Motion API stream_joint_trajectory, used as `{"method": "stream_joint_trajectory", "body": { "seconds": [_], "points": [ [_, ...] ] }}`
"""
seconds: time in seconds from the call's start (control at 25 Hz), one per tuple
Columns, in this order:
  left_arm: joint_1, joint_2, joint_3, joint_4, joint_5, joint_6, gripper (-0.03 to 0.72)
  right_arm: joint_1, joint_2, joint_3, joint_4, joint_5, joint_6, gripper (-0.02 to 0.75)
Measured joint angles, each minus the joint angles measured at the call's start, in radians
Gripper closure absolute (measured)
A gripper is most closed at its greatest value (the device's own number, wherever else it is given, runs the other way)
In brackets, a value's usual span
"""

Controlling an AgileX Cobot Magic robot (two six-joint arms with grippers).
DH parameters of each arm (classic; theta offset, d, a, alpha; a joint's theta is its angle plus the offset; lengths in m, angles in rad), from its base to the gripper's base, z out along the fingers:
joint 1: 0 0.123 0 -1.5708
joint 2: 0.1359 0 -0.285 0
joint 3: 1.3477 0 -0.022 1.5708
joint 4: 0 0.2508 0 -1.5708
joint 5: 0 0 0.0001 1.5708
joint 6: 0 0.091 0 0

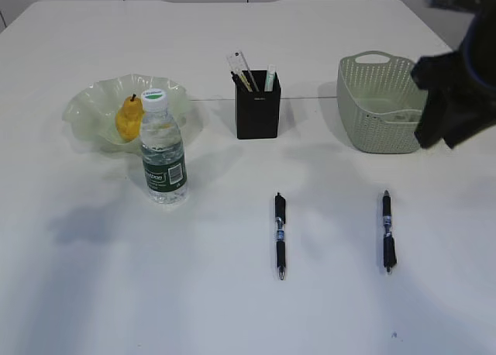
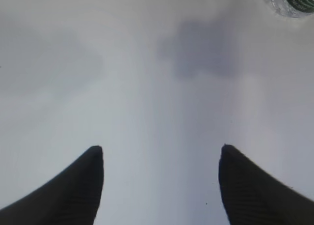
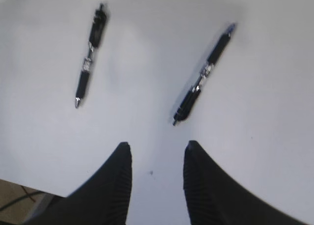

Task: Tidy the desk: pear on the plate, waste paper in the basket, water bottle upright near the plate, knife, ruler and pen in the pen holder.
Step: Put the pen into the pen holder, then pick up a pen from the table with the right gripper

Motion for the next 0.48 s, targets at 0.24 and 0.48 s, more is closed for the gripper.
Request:
{"method": "stream_joint_trajectory", "body": {
  "seconds": [0.24, 0.48],
  "points": [
    [0.000, 0.000, 0.000, 0.000, 0.000, 0.000, 0.167, 0.000, -0.074, 0.222, -0.058, -0.002, 0.026, 0.470],
    [0.000, 0.000, 0.000, -0.002, 0.000, 0.000, 0.167, 0.000, -0.084, 0.297, -0.092, -0.123, 0.052, 0.470]
  ]
}}
